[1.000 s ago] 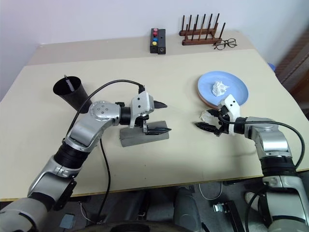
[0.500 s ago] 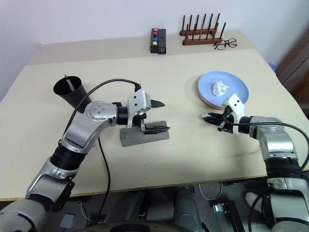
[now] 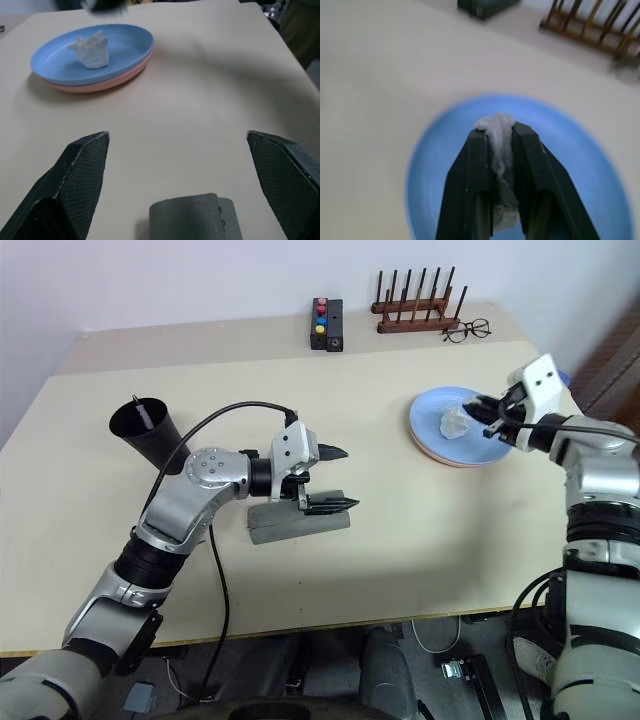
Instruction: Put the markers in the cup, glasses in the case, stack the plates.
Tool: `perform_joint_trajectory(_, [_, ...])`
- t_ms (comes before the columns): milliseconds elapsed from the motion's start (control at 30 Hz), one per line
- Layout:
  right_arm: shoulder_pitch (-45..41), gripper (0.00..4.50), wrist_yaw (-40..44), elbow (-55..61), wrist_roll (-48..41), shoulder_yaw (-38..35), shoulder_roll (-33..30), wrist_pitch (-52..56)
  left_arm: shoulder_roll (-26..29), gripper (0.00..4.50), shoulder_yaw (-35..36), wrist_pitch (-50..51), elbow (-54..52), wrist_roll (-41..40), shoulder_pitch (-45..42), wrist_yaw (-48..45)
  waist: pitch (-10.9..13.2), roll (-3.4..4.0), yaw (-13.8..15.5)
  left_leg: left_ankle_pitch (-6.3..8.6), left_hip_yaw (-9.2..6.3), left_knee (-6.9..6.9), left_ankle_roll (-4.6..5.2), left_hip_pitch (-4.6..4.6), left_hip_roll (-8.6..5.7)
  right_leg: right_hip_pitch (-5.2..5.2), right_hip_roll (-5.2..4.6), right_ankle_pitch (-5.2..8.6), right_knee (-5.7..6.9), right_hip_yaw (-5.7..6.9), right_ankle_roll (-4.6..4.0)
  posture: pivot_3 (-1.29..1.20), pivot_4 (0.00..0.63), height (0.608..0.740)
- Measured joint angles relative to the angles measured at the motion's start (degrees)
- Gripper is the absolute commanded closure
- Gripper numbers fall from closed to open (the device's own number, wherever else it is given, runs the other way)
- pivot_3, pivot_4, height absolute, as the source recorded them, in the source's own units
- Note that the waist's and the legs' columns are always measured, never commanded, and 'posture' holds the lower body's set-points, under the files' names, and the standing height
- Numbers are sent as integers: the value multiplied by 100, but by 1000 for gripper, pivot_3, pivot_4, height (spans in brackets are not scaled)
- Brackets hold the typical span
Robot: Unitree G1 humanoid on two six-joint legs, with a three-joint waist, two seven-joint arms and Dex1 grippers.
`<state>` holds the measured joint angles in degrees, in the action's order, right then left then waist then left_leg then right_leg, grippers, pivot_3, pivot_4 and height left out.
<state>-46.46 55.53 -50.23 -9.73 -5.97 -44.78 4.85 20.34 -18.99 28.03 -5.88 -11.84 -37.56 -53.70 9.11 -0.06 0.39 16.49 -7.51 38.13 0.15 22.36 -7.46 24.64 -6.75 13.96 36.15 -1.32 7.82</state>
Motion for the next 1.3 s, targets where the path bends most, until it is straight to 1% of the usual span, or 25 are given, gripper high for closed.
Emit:
perform_joint_trajectory(67, [-160,1736,0,-518,126,46,80,-244,84,0,6,37,-52,-1,4,37,0,0,-18,0,0,0,0,0,0,0,0,0,-1,-1,0,0,150,740])
perform_joint_trajectory(133, [-267,664,4,-820,215,62,99,-404,116,0,20,56,-120,-4,9,70,0,0,-23,0,0,0,0,0,0,0,0,0,-1,-1,0,0,150,740])
perform_joint_trajectory(167, [-317,209,5,-916,239,66,105,-465,127,0,20,71,-143,-6,17,91,0,0,-25,0,0,0,0,0,0,0,0,0,-1,-1,0,0,150,740])
perform_joint_trajectory(200, [-355,93,8,-977,266,67,105,-522,136,0,20,90,-156,-7,25,104,0,0,-25,0,0,0,0,0,0,0,0,0,-1,-1,0,0,150,740])
perform_joint_trajectory(400, [-368,93,39,-962,256,34,103,-699,188,0,35,149,-185,-10,202,217,0,1,-24,0,-1,0,0,0,0,0,1,0,-1,-1,0,0,150,740])
perform_joint_trajectory(500, [-179,93,190,-202,-2,-159,94,-576,135,0,229,120,-187,-25,341,405,0,2,-23,0,-3,-1,0,0,0,1,1,0,-1,-1,0,0,150,740])
perform_joint_trajectory(600, [179,93,280,872,-347,-371,95,-208,-85,0,532,27,-204,-138,419,695,0,2,-3,0,-4,3,0,1,1,1,1,0,0,0,0,0,150,740])
perform_joint_trajectory(667, [821,93,312,2174,-734,-474,120,246,-394,0,912,-10,-356,-262,482,1121,0,1,40,0,-11,5,0,3,1,-2,0,0,-1,3,0,0,150,740])
perform_joint_trajectory(700, [1077,93,319,2628,-848,-473,132,451,-463,0,1037,8,-447,-309,508,1274,0,1,43,0,-11,5,0,3,0,-2,-1,0,-2,3,0,0,150,740])
perform_joint_trajectory(733, [1467,93,279,3227,-1000,-478,144,747,-521,0,1204,40,-633,-384,587,1473,0,1,44,0,-11,5,0,4,0,-1,-2,0,0,3,0,0,150,740])
perform_joint_trajectory(800, [1984,93,179,3944,-1199,-486,149,1188,-577,0,1435,230,-965,-519,721,1734,0,1,39,0,-10,7,0,5,-1,0,-2,0,1,1,0,0,150,740])
perform_joint_trajectory(867, [2539,93,-12,4741,-1424,-526,149,1713,-548,0,1710,537,-1530,-750,1077,1961,0,2,30,1,-8,6,0,3,0,1,-1,0,3,-3,0,0,150,740])
perform_joint_trajectory(967, [3047,93,-284,5467,-1551,-711,97,2132,-418,0,1952,714,-2166,-910,1682,2189,-1,3,32,0,-5,6,-1,-1,1,0,1,0,7,-6,0,0,150,740])
perform_joint_trajectory(1033, [3383,93,-396,5946,-1651,-919,31,2352,-155,0,2140,753,-2568,-1024,2217,2197,-1,3,40,1,-5,4,-1,-1,1,0,1,1,5,-5,-1,0,150,740])
perform_joint_trajectory(1100, [3768,93,-453,6371,-1788,-1180,-114,2603,221,0,2423,779,-2789,-1227,2742,2014,-1,3,45,1,-5,4,-1,-1,1,-2,1,1,3,-6,-1,0,150,740])
perform_joint_trajectory(1167, [4309,93,-442,6806,-1939,-1529,-260,2836,606,0,2923,886,-3059,-1629,3425,1733,-1,3,54,3,-5,2,3,-2,2,-6,0,1,-1,-5,-2,0,150,740])
perform_joint_trajectory(1233, [4768,93,-400,7055,-2079,-1792,-335,2999,863,0,3366,909,-3290,-2015,4020,1502,-1,2,58,9,-5,2,12,-5,2,-13,-1,2,-6,-4,-3,0,150,740])
perform_joint_trajectory(1300, [5041,93,-369,7190,-2151,-1930,-339,3095,1001,0,3586,884,-3450,-2218,4358,1366,0,2,70,21,-5,3,31,-9,1,-20,-3,2,-7,-4,-3,0,150,740])
